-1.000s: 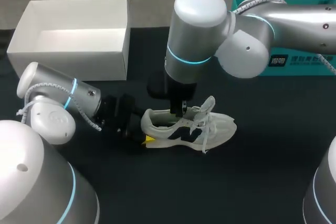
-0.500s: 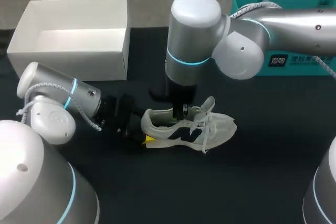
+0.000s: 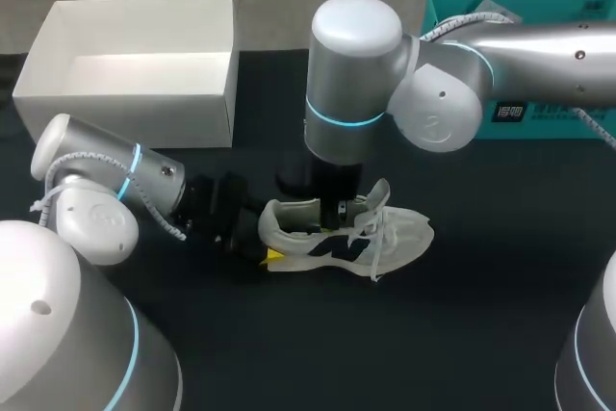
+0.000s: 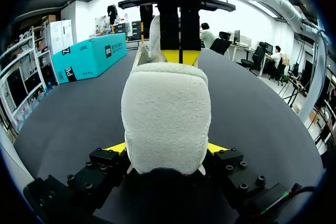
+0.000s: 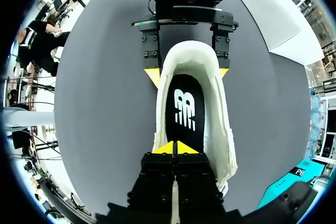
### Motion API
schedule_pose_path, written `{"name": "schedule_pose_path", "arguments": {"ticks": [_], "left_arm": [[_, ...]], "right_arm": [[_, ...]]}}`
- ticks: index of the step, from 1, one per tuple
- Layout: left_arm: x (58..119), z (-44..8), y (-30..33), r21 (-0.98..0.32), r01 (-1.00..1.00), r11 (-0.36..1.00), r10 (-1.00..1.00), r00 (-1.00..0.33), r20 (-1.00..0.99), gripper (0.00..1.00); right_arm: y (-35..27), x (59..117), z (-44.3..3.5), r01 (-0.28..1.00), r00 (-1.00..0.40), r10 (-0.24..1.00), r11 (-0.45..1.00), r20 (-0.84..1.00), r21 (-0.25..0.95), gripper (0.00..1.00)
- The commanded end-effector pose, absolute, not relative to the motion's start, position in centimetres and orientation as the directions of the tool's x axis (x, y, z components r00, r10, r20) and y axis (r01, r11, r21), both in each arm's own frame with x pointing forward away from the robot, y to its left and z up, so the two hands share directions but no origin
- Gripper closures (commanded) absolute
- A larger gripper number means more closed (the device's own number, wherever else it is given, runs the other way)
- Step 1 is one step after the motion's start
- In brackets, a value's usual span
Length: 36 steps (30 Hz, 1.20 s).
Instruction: Take the shoe out of the shoebox, open the shoe tongue, remove and reinsert the insole, then place the shoe into the shoebox
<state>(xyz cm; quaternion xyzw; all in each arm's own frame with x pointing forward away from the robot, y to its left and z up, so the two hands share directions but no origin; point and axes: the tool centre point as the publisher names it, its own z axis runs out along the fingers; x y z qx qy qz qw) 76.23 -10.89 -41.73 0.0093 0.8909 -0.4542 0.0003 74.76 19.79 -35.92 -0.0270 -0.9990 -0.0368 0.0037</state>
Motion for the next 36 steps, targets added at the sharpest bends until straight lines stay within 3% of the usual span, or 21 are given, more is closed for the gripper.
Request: {"name": "schedule_pose_path", "arguments": {"ticks": [1, 26, 36], "left_arm": [[76.1, -41.7, -10.9, -0.808, 0.017, 0.589, 0.014, -1.0, -0.011, 1.0], [76.1, -41.7, -10.9, -0.808, 0.017, 0.589, 0.014, -1.0, -0.011, 1.0], [76.1, -41.7, -10.9, -0.808, 0.017, 0.589, 0.014, -1.0, -0.011, 1.0]], "right_arm": [[19.4, 74.4, -36.3, 0.058, -0.998, 0.057, 0.995, 0.017, 0.08, 1.0], [19.9, 74.9, -35.6, 0.052, -0.999, 0.05, 0.992, 0.02, 0.112, 1.0], [19.3, 76.0, -37.1, 0.083, -0.994, 0.088, 0.994, -0.066, 0.077, 1.0]]}}
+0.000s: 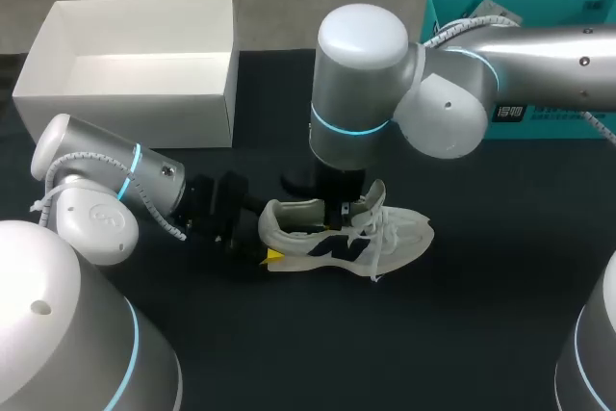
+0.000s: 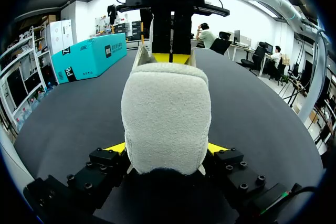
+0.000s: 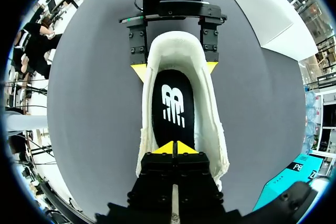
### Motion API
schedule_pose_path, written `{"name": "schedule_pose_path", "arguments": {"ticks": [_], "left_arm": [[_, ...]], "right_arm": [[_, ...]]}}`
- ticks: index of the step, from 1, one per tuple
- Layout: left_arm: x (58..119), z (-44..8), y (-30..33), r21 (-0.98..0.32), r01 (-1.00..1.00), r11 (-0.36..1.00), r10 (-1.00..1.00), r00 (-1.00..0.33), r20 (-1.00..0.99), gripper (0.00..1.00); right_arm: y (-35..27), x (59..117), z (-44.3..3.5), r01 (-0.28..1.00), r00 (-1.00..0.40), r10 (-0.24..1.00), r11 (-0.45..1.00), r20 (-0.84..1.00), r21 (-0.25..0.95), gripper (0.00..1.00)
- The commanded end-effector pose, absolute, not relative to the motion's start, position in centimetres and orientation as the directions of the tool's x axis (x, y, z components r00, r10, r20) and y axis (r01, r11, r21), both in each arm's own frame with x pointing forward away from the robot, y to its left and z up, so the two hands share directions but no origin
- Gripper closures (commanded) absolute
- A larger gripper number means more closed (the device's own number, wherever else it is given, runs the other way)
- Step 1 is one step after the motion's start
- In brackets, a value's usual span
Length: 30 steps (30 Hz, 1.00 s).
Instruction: Take the shoe out of the shoebox, open the shoe tongue, remove and reinsert the insole, then place the shoe into the shoebox
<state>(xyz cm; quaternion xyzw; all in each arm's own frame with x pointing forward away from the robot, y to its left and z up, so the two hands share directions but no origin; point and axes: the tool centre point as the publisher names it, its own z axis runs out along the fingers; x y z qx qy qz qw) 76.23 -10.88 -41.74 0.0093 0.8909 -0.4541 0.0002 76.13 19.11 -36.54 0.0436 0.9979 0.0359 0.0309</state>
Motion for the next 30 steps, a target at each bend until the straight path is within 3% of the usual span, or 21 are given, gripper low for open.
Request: {"name": "schedule_pose_path", "arguments": {"ticks": [1, 30], "left_arm": [[76.1, -41.7, -10.9, -0.808, 0.017, 0.589, 0.014, -1.0, -0.011, 1.0], [76.1, -41.7, -10.9, -0.808, 0.017, 0.589, 0.014, -1.0, -0.011, 1.0]], "right_arm": [[19.2, 76.0, -37.2, 0.089, -0.993, 0.095, 0.993, -0.075, 0.075, 1.0], [20.1, 78.0, -39.7, 0.119, -0.974, 0.129, 0.991, -0.185, 0.067, 1.0]]}}
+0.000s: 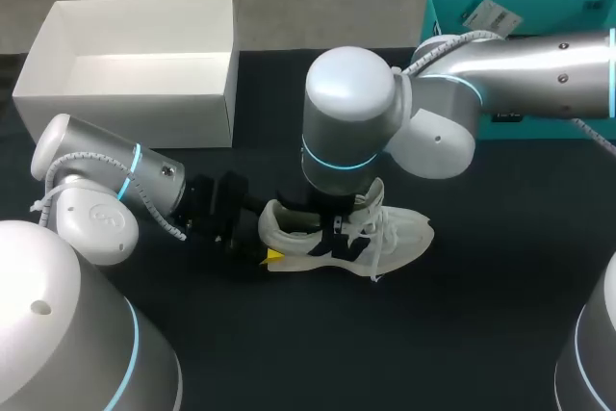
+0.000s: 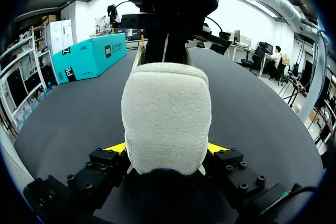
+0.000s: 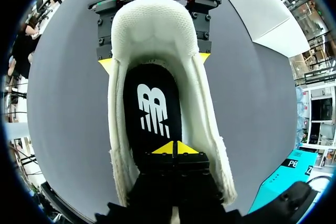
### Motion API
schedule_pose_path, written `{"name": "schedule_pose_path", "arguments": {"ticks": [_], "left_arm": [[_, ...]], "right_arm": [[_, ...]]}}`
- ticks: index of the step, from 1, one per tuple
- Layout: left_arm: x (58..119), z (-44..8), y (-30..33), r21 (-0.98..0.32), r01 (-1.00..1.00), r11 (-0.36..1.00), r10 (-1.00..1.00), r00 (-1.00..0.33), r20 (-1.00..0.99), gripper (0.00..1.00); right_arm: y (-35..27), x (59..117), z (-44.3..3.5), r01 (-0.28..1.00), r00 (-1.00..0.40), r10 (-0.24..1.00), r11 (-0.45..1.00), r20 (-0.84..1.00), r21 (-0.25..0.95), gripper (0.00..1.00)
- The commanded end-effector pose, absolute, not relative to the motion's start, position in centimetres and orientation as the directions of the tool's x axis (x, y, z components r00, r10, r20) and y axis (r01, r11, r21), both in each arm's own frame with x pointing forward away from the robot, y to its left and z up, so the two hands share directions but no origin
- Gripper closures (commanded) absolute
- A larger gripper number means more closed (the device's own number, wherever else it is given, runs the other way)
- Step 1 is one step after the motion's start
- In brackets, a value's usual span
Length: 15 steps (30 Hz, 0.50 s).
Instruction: Take the shoe out of the shoebox, open the shoe tongue, remove and reinsert the insole, then place the shoe into the shoebox
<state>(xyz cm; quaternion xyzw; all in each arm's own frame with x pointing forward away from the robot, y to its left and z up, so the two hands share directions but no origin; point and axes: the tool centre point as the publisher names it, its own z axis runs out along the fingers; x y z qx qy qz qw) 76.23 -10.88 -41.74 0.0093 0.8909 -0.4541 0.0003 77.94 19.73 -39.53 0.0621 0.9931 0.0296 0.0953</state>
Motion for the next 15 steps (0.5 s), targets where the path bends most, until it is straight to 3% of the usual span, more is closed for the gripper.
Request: {"name": "schedule_pose_path", "arguments": {"ticks": [1, 15], "left_arm": [[76.13, -41.73, -10.9, -0.808, 0.017, 0.589, 0.014, -1.0, -0.011, 1.0], [76.13, -41.73, -10.9, -0.808, 0.017, 0.589, 0.014, -1.0, -0.011, 1.0]], "right_arm": [[20.07, 77.93, -39.75, 0.118, -0.974, 0.129, 0.991, -0.185, 0.067, 1.0], [19.35, 78.22, -40.63, 0.148, -0.97, 0.154, 0.988, -0.19, 0.048, 1.0]]}}
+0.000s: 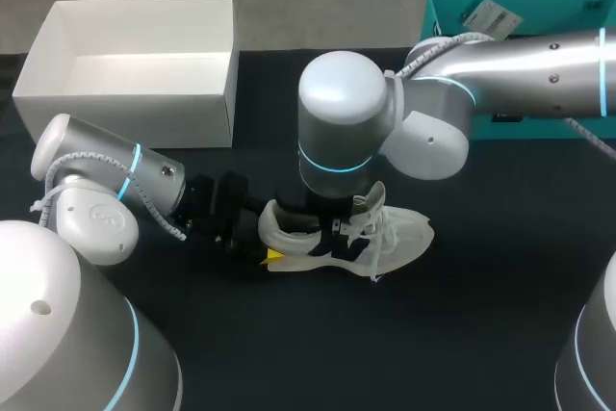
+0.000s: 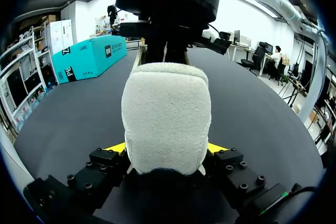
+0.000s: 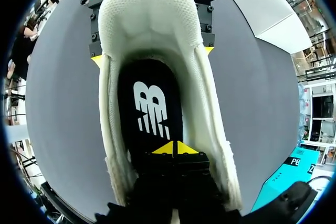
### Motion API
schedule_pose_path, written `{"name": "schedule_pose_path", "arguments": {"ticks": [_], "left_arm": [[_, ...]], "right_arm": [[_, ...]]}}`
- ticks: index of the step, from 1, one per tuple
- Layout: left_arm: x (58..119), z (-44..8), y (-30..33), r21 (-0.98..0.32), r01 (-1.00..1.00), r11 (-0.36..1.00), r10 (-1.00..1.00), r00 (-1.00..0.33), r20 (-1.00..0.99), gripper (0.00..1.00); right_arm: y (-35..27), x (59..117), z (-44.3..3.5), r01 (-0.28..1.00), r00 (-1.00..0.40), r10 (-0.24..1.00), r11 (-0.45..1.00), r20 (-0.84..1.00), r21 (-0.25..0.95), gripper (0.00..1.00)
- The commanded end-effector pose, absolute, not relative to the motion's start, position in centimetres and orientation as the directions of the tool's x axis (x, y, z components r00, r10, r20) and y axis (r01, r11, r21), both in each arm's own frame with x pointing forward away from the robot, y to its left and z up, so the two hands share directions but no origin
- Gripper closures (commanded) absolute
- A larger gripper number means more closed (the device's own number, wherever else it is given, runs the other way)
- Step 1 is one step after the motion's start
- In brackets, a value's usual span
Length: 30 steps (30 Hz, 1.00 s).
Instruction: Take the shoe out of the shoebox, open the shoe tongue, remove and reinsert the insole, then place the shoe into the shoebox
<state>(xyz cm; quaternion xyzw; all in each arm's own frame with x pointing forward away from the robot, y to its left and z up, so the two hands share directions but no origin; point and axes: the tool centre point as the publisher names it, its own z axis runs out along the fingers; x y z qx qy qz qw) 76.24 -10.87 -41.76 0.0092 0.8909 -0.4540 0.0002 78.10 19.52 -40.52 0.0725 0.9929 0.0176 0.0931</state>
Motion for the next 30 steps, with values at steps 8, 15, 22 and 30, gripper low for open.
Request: {"name": "schedule_pose_path", "arguments": {"ticks": [8, 15, 22, 30], "left_arm": [[76.1, -41.7, -10.9, -0.808, 0.017, 0.589, 0.014, -1.0, -0.011, 1.0], [76.1, -41.7, -10.9, -0.808, 0.017, 0.589, 0.014, -1.0, -0.011, 1.0], [76.1, -41.7, -10.9, -0.808, 0.017, 0.589, 0.014, -1.0, -0.011, 1.0], [76.1, -41.7, -10.9, -0.808, 0.017, 0.589, 0.014, -1.0, -0.011, 1.0]], "right_arm": [[18.7, 78.6, -40.2, 0.175, -0.96, 0.182, 0.983, -0.213, 0.054, 0.97], [18.6, 78.9, -40.2, 0.171, -0.961, 0.178, 0.984, -0.21, 0.052, 0.8], [19.0, 78.9, -41.2, 0.161, -0.968, 0.166, 0.986, -0.188, 0.039, 0.73], [19.3, 78.8, -42.6, 0.155, -0.978, 0.156, 0.988, -0.14, 0.021, 0.67]]}}
